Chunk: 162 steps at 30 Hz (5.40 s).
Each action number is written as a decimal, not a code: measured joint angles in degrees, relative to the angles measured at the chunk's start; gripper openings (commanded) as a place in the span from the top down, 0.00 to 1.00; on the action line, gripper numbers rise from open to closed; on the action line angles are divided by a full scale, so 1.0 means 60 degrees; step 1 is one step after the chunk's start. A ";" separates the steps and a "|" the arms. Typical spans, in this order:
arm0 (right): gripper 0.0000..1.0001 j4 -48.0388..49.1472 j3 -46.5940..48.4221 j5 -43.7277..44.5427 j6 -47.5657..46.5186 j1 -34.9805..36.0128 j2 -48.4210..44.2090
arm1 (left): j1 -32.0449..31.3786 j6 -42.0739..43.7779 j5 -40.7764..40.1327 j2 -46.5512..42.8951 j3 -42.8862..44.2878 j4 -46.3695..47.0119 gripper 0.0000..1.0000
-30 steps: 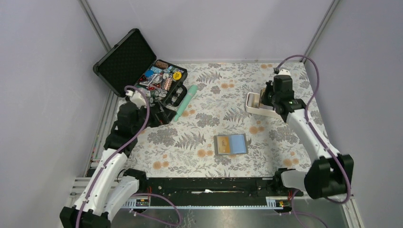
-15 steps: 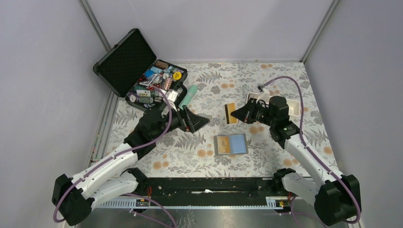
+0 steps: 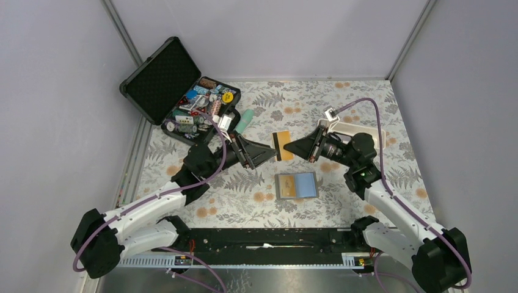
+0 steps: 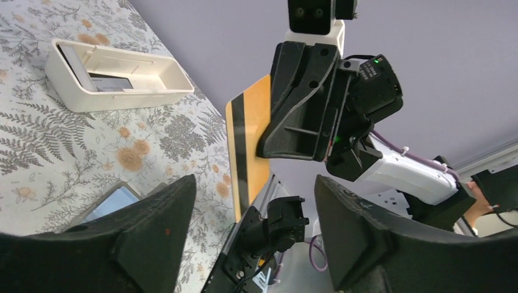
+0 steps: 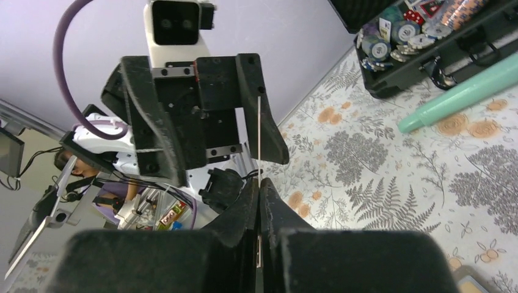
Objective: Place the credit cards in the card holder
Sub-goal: Pick up the credit card from the storage box, then insert the credit card into the card holder.
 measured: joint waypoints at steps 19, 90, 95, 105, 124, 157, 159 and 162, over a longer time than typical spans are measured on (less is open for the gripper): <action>0.85 0.1606 -0.0146 -0.0488 0.0973 0.0087 0.0423 | -0.0222 -0.0637 0.0375 0.0648 0.0066 0.0688 1.00; 0.85 -0.7603 -0.0969 0.7348 -0.2794 0.0153 0.1526 | -0.2204 -0.3071 -0.1916 0.6761 0.0379 -0.0266 1.00; 0.88 -0.7603 -0.0969 0.7340 -0.2776 0.0153 0.1526 | -0.2204 -0.3075 -0.1905 0.7027 0.0379 -0.0025 1.00; 0.92 -0.7606 -0.0969 0.7340 -0.2750 0.0153 0.1526 | -0.2204 -0.3111 -0.1916 0.7096 0.0375 0.0138 1.00; 0.96 -0.7606 -0.0969 0.7340 -0.2747 0.0153 0.1526 | -0.2211 -0.3220 -0.2051 0.7067 0.0215 0.0164 1.00; 1.00 -0.7614 -0.0969 0.7329 -0.2743 0.0153 0.1523 | -0.2229 -0.3279 -0.1949 0.7417 0.0215 0.0783 1.00; 1.00 -0.7614 -0.0969 0.7326 -0.2743 0.0153 0.1523 | -0.2251 -0.3279 -0.1942 0.7471 0.0219 0.0874 1.00; 1.00 -0.7614 -0.0969 0.7326 -0.2739 0.0153 0.1523 | -0.2280 -0.3282 -0.1934 0.7519 0.0219 0.0962 1.00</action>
